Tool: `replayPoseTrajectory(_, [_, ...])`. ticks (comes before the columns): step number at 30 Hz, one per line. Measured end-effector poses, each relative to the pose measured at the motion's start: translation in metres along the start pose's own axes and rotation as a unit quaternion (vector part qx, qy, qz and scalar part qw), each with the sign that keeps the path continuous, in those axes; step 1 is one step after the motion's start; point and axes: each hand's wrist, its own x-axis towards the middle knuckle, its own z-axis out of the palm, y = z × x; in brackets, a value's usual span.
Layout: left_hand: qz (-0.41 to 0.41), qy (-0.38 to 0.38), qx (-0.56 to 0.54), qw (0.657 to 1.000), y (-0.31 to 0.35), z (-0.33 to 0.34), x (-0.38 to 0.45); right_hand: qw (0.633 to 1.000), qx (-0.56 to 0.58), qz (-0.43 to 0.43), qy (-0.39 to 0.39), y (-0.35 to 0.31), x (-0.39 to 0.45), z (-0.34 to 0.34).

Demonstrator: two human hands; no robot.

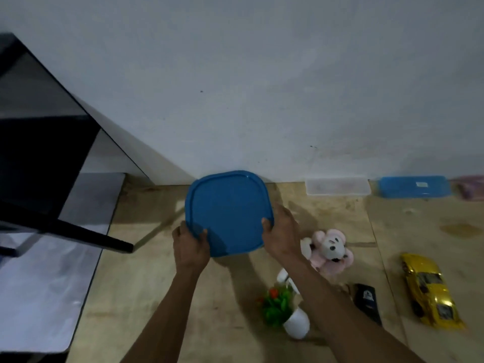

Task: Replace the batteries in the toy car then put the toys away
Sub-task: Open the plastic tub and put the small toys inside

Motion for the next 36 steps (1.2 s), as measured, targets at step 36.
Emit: replayPoseTrajectory(36, [-0.161,-0.042,-0.284,0.944,0.022,-0.008,0.070,0.914,0.280,0.276,0.098,-0.015,0.047,0.049])
